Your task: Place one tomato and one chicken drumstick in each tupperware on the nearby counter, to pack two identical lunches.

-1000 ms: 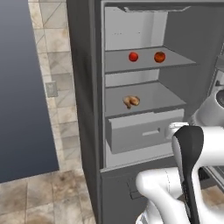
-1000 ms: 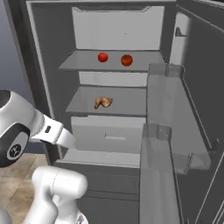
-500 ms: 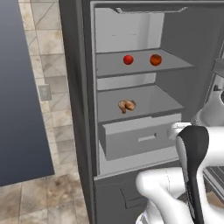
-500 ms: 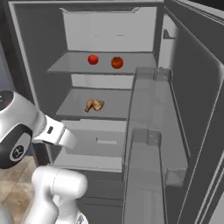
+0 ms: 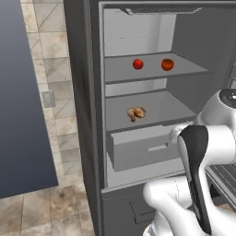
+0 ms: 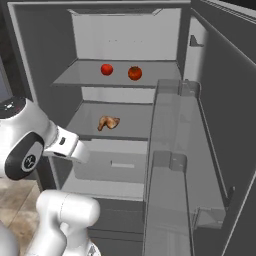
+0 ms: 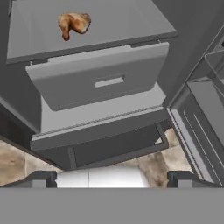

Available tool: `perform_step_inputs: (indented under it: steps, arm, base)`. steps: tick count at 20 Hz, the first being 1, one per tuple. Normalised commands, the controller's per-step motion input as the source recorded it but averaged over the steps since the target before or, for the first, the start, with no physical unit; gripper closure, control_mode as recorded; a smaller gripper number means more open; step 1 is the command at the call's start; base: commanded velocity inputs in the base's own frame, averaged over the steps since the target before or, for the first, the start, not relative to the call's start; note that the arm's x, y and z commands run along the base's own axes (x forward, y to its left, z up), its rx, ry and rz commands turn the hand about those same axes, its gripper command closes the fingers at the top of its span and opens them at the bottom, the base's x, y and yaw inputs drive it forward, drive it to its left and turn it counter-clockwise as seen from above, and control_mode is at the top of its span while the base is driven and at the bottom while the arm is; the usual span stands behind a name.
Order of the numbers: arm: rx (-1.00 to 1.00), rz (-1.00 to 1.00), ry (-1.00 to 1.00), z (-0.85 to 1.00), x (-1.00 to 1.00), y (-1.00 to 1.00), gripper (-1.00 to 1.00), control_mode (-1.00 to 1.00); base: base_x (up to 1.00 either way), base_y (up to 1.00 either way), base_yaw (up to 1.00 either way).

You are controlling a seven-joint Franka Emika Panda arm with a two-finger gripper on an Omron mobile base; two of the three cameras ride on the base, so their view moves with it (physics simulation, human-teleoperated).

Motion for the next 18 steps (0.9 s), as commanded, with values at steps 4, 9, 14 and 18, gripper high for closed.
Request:
perform_step_inputs:
  steps: [4,9,14,18]
  arm:
    - [0.00,0.15,0.00,-0.39,0.03,0.00,-1.00,-1.00]
    - [0.02,0.17,-0.13,-0.16,0.24,0.06,-1.00,-1.00]
    - [0.00,0.04,-0.13,0.00,0.23,0.20,-1.00,-1.00]
    - [0.00,0.00,-0.05,0.00,0.25,0.18,-1.00,-1.00]
  base:
    - [0.00,0.00,0.00]
    - [0.00,0.00,0.00]
    - [0.00,0.00,0.00]
    - [0.00,0.00,0.00]
